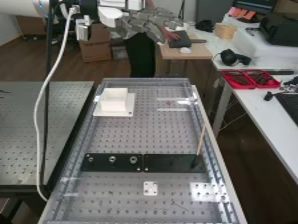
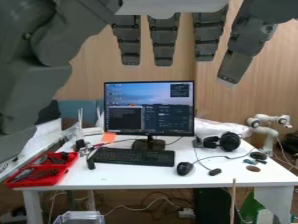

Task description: Grab the pcb board and place it in the clear container

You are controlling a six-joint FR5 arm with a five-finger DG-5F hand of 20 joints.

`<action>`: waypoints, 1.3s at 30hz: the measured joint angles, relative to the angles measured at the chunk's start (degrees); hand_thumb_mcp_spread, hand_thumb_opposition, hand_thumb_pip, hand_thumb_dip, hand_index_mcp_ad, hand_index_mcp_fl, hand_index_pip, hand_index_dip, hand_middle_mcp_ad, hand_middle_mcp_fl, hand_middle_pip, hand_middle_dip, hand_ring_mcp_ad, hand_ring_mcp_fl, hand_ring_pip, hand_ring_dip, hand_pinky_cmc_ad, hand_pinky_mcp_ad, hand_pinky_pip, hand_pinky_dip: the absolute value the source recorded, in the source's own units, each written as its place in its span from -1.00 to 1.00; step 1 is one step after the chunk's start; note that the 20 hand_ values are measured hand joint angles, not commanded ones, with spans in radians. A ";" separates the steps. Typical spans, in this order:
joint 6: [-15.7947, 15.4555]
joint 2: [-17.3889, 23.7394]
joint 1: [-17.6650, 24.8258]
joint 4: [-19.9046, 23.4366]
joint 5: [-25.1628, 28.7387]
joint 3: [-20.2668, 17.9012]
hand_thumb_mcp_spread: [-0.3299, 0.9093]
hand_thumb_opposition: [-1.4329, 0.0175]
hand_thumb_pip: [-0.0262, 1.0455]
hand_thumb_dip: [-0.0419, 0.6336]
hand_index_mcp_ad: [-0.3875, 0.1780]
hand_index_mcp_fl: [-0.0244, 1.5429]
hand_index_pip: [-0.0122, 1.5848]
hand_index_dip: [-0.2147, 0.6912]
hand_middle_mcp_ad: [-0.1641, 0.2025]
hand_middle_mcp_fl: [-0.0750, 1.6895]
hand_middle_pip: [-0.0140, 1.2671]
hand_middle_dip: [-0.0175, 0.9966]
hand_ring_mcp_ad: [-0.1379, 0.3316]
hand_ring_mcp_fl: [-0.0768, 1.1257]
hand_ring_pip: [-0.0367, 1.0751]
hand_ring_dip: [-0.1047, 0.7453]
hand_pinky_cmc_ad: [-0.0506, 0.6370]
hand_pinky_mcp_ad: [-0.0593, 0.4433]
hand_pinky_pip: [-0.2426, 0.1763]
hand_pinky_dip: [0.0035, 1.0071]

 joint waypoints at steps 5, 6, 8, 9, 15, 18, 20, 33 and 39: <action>0.24 0.12 0.00 0.28 0.18 -0.15 -0.08 0.01 -0.45 -0.77 0.20 -0.92 -0.86 0.37 0.42 -0.90 -0.76 -0.63 0.59 -0.87 -0.77 -0.68 0.36 0.48 -0.50 0.23; 0.29 0.13 -0.01 0.31 0.19 -0.18 -0.09 0.01 -0.45 -0.77 0.20 -0.92 -0.86 0.37 0.42 -0.90 -0.76 -0.63 0.59 -0.87 -0.77 -0.68 0.36 0.48 -0.50 0.23; 0.66 0.12 -0.06 0.42 0.18 -0.20 -0.06 0.01 -0.45 -0.77 0.20 -0.92 -0.86 0.37 0.43 -0.90 -0.76 -0.63 0.60 -0.87 -0.77 -0.68 0.36 0.48 -0.50 0.23; 0.68 0.11 -0.06 0.44 0.16 -0.20 -0.07 0.01 -0.45 -0.77 0.20 -0.92 -0.86 0.37 0.43 -0.90 -0.76 -0.63 0.60 -0.87 -0.77 -0.68 0.36 0.48 -0.50 0.23; 0.70 -0.01 -0.04 0.28 -0.09 0.06 -0.04 0.01 -0.45 -0.77 0.20 -0.92 -0.86 0.37 0.43 -0.90 -0.76 -0.63 0.60 -0.87 -0.77 -0.68 0.36 0.49 -0.50 0.23; 0.91 0.01 -0.03 0.18 -0.27 0.16 -0.04 0.01 -0.45 -0.77 0.20 -0.92 -0.86 0.37 0.43 -0.90 -0.76 -0.63 0.63 -0.87 -0.77 -0.68 0.36 0.48 -0.49 0.24; 1.02 0.05 -0.01 0.07 -0.32 0.26 -0.04 0.01 -0.45 -0.77 0.20 -0.92 -0.86 0.37 0.42 -0.90 -0.76 -0.63 0.67 -0.85 -0.77 -0.68 0.36 0.48 -0.58 0.23; 1.60 -0.03 -0.27 -0.31 -1.03 0.75 -0.05 0.01 -0.46 -0.76 0.22 -0.92 -0.86 0.38 0.50 -0.90 -0.76 -0.62 0.78 -0.85 -0.77 -0.68 0.34 0.47 -0.58 0.23; 1.79 -0.22 -0.43 -0.17 -1.28 0.83 -0.05 0.01 -0.46 -0.76 0.22 -0.92 -0.86 0.38 0.50 -0.91 -0.74 -0.63 0.78 -0.83 -0.77 -0.68 0.34 0.49 -0.57 0.23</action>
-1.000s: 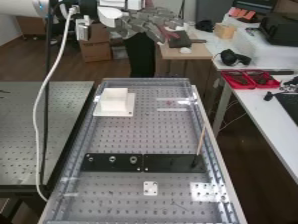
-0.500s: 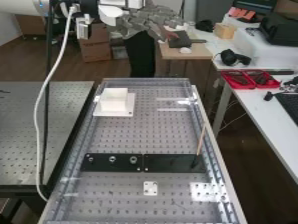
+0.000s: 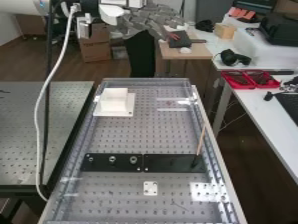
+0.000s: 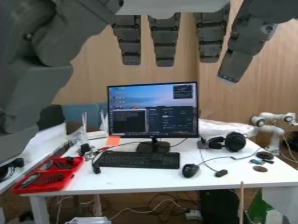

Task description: Grab the pcb board and place it in the clear container

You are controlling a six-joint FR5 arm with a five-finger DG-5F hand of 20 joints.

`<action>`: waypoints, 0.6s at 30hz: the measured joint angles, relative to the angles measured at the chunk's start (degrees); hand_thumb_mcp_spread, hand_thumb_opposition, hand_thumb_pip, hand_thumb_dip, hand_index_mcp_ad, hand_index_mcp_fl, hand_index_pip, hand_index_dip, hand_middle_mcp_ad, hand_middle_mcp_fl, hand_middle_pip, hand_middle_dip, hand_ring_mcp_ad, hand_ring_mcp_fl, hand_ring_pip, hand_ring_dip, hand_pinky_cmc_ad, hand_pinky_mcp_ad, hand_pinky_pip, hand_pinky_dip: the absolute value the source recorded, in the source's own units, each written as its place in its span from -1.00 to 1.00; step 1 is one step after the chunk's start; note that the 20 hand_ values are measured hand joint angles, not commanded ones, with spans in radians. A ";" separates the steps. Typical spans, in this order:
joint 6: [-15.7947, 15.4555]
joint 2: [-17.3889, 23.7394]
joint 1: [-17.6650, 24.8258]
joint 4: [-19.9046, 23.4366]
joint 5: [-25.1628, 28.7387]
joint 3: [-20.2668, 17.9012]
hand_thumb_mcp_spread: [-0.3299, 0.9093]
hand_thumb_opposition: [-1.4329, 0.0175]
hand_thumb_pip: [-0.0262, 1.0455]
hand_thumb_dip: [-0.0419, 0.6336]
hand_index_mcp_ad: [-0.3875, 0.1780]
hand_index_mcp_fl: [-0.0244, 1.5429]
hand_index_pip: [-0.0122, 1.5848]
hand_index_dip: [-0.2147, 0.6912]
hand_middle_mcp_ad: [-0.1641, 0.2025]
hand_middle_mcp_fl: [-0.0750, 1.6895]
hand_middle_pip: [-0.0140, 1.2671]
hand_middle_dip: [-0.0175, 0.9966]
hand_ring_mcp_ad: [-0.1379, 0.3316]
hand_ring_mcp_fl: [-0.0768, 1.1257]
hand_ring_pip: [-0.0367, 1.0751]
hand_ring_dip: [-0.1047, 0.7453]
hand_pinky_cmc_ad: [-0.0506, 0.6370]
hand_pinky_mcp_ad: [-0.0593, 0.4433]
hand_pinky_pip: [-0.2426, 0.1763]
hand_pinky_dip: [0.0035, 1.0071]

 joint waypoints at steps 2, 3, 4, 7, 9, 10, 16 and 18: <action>0.10 -0.02 -0.02 0.06 0.00 -0.01 -0.05 0.01 -0.46 -0.76 0.23 -0.92 -0.86 0.39 0.50 -0.91 -0.74 -0.63 0.80 -0.83 -0.77 -0.68 0.34 0.47 -0.57 0.23; 0.20 -0.05 -0.04 0.07 0.03 0.00 -0.05 0.01 -0.46 -0.76 0.23 -0.92 -0.86 0.39 0.50 -0.91 -0.74 -0.63 0.80 -0.83 -0.77 -0.68 0.34 0.49 -0.57 0.23; 0.31 -0.09 -0.07 0.06 0.06 0.00 -0.05 0.01 -0.46 -0.76 0.23 -0.92 -0.86 0.39 0.50 -0.91 -0.74 -0.63 0.80 -0.83 -0.77 -0.68 0.34 0.47 -0.57 0.23; 0.59 -0.18 -0.20 -0.07 -0.04 0.07 -0.05 0.01 -0.46 -0.76 0.23 -0.92 -0.86 0.39 0.50 -0.91 -0.74 -0.63 0.81 -0.84 -0.77 -0.68 0.34 0.47 -0.57 0.23; 0.62 -0.21 -0.21 -0.16 -0.11 0.11 -0.05 0.01 -0.46 -0.76 0.23 -0.92 -0.86 0.39 0.50 -0.91 -0.74 -0.63 0.81 -0.84 -0.77 -0.68 0.34 0.47 -0.57 0.23; 0.63 -0.21 -0.23 -0.23 -0.12 0.13 -0.05 0.01 -0.46 -0.76 0.23 -0.92 -0.86 0.39 0.50 -0.91 -0.75 -0.63 0.81 -0.84 -0.77 -0.68 0.34 0.47 -0.57 0.23; 0.46 -0.13 -0.31 -0.30 -0.39 0.22 -0.05 0.01 -0.46 -0.76 0.23 -0.92 -0.86 0.39 0.51 -0.91 -0.75 -0.63 0.81 -0.84 -0.77 -0.68 0.34 0.47 -0.57 0.23; 0.56 -0.10 -0.37 -0.32 -0.41 0.23 -0.05 0.01 -0.46 -0.76 0.23 -0.92 -0.86 0.39 0.51 -0.91 -0.75 -0.63 0.81 -0.84 -0.77 -0.68 0.34 0.47 -0.57 0.23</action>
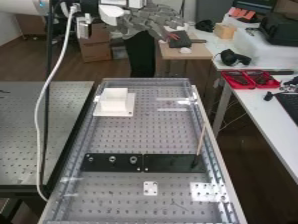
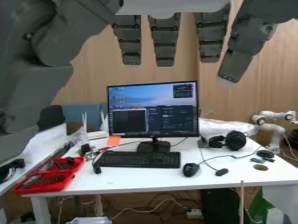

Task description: Grab the pcb board and place it in the clear container

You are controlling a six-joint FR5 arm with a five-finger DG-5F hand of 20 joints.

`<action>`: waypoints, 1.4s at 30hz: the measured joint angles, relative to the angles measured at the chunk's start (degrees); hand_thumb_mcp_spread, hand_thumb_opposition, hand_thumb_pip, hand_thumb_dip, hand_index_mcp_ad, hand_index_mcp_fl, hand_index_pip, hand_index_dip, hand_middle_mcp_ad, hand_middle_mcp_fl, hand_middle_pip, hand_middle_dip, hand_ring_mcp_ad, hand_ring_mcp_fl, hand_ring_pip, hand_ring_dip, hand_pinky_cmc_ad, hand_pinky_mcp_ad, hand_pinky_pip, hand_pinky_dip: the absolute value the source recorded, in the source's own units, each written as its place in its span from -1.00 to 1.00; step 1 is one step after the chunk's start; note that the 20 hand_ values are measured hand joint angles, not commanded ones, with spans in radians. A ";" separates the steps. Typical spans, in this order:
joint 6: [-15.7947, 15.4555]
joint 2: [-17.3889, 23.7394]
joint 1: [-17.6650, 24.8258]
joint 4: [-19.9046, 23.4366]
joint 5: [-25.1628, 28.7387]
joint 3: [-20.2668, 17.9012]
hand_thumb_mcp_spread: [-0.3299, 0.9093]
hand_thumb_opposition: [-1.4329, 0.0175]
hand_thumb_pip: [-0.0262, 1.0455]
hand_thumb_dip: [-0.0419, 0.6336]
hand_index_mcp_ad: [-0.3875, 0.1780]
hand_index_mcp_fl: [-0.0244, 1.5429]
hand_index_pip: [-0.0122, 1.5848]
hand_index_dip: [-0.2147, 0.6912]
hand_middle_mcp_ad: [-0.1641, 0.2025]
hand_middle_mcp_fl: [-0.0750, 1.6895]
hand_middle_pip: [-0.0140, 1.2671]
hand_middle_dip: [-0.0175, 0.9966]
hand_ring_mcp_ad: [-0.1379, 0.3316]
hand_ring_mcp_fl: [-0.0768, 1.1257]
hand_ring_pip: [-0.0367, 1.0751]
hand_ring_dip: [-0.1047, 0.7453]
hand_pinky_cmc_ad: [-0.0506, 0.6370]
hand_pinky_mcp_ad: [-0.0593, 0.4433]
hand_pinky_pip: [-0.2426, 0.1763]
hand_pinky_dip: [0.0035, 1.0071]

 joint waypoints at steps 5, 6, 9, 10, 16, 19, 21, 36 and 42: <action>0.09 0.03 -0.13 0.04 -0.16 -0.05 -0.05 0.01 -0.46 -0.76 0.22 -0.92 -0.86 0.39 0.51 -0.91 -0.74 -0.63 0.81 -0.84 -0.77 -0.68 0.34 0.47 -0.57 0.23; 0.10 0.03 -0.14 0.07 -0.16 -0.05 -0.05 0.01 -0.46 -0.76 0.23 -0.92 -0.86 0.39 0.51 -0.91 -0.74 -0.63 0.81 -0.84 -0.77 -0.68 0.34 0.47 -0.57 0.23; 0.11 0.08 -0.16 0.15 -0.16 -0.14 -0.05 0.01 -0.46 -0.76 0.23 -0.92 -0.86 0.39 0.51 -0.91 -0.75 -0.63 0.81 -0.84 -0.77 -0.68 0.34 0.49 -0.57 0.23; 0.14 0.11 -0.19 0.14 -0.17 -0.19 -0.05 0.01 -0.46 -0.76 0.22 -0.92 -0.86 0.39 0.51 -0.91 -0.75 -0.63 0.81 -0.84 -0.77 -0.68 0.34 0.49 -0.57 0.23; -0.02 0.32 -0.24 0.32 -0.20 -0.44 -0.05 0.01 -0.46 -0.76 0.22 -0.92 -0.86 0.39 0.51 -0.91 -0.75 -0.63 0.82 -0.84 -0.77 -0.68 0.34 0.47 -0.57 0.23; 0.04 0.36 -0.28 0.32 -0.26 -0.47 -0.04 0.01 -0.51 -0.77 0.22 -0.92 -0.86 0.39 0.51 -0.91 -0.74 -0.63 0.82 -0.84 -0.77 -0.68 0.34 0.47 -0.57 0.23; 0.18 0.36 -0.32 0.31 -0.34 -0.49 -0.04 0.01 -0.54 -0.76 0.22 -0.92 -0.86 0.39 0.51 -0.91 -0.74 -0.63 0.82 -0.84 -0.77 -0.68 0.34 0.49 -0.57 0.23; 0.30 0.52 -0.70 0.52 -1.27 -0.01 -0.04 0.01 -0.54 -0.76 0.27 -0.92 -0.86 0.40 0.51 -0.91 -0.74 -0.62 0.83 -0.84 -0.77 -0.68 0.34 0.47 -0.57 0.23; 0.28 0.25 -0.91 0.26 -1.02 0.47 -0.04 0.01 -0.55 -0.76 0.27 -0.92 -0.86 0.42 0.51 -0.91 -0.74 -0.62 0.85 -0.84 -0.77 -0.68 0.34 0.48 -0.57 0.23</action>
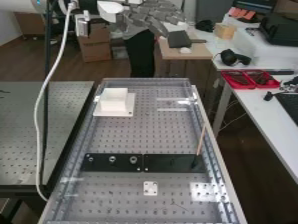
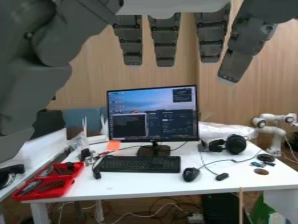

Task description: Grab the pcb board and place it in the clear container

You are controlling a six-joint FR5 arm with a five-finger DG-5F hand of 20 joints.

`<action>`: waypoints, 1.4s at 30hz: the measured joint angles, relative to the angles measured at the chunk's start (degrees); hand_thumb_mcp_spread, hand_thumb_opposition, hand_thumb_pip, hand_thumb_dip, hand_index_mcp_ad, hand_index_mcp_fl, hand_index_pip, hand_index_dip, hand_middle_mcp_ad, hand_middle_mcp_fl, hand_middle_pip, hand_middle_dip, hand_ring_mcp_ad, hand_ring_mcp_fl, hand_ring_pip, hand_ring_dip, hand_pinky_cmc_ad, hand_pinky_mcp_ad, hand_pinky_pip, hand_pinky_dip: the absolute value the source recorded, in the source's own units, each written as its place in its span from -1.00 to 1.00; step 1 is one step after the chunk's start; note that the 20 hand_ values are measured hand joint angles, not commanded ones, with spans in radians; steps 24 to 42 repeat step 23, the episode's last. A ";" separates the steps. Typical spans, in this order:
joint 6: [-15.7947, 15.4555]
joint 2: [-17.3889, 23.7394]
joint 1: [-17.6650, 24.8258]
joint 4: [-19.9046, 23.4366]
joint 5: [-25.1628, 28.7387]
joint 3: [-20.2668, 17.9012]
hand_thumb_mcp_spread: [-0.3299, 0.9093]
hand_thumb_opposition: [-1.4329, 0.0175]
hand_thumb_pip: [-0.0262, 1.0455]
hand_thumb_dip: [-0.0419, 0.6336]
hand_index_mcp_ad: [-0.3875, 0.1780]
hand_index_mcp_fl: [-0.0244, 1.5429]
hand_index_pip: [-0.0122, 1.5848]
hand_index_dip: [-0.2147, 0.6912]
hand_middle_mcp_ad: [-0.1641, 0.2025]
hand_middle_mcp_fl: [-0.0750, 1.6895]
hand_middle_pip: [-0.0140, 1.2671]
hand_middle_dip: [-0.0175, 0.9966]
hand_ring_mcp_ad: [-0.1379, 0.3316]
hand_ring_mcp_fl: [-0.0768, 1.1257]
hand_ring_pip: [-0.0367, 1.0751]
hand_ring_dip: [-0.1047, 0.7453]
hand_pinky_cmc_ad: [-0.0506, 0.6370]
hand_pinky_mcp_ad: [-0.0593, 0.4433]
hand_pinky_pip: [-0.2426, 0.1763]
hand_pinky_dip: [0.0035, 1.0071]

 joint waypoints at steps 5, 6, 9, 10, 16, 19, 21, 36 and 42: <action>-0.16 -0.05 0.06 0.17 -0.44 0.25 -0.04 0.01 -0.56 -0.76 0.28 -0.92 -0.86 0.42 0.51 -0.91 -0.74 -0.62 0.85 -0.84 -0.77 -0.68 0.34 0.47 -0.57 0.23; -0.13 -0.05 0.07 0.26 -0.45 0.25 -0.04 0.01 -0.56 -0.77 0.28 -0.92 -0.86 0.42 0.51 -0.91 -0.74 -0.62 0.85 -0.84 -0.77 -0.68 0.34 0.47 -0.57 0.23; 0.07 0.03 0.16 0.61 -0.39 0.15 -0.04 0.01 -0.56 -0.76 0.28 -0.92 -0.86 0.42 0.51 -0.91 -0.74 -0.62 0.85 -0.84 -0.77 -0.68 0.35 0.47 -0.57 0.23; 0.13 0.12 0.21 0.71 -0.30 0.03 -0.04 0.01 -0.56 -0.76 0.28 -0.92 -0.86 0.42 0.51 -0.91 -0.74 -0.62 0.85 -0.84 -0.77 -0.68 0.34 0.47 -0.57 0.23; 0.34 0.51 0.41 1.01 0.45 -0.43 -0.04 0.01 -0.56 -0.77 0.28 -0.92 -0.86 0.42 0.52 -0.91 -0.74 -0.62 0.85 -0.84 -0.77 -0.68 0.35 0.47 -0.57 0.23; 0.47 0.59 0.46 0.97 0.83 -0.51 -0.04 0.01 -0.56 -0.77 0.28 -0.92 -0.86 0.42 0.52 -0.91 -0.74 -0.62 0.84 -0.84 -0.77 -0.68 0.34 0.47 -0.57 0.23; 0.61 0.58 0.46 0.96 0.87 -0.56 -0.04 0.01 -0.56 -0.76 0.28 -0.92 -0.86 0.42 0.57 -0.91 -0.74 -0.62 0.84 -0.84 -0.77 -0.68 0.35 0.47 -0.57 0.23; 0.65 0.57 0.53 0.98 0.87 -0.59 -0.04 0.01 -0.56 -0.77 0.28 -0.92 -0.86 0.42 0.58 -0.91 -0.74 -0.62 0.83 -0.84 -0.77 -0.68 0.35 0.47 -0.57 0.23; 0.65 0.57 0.53 0.98 0.87 -0.59 -0.04 0.01 -0.56 -0.77 0.28 -0.92 -0.86 0.42 0.58 -0.91 -0.74 -0.62 0.83 -0.84 -0.77 -0.68 0.35 0.47 -0.57 0.23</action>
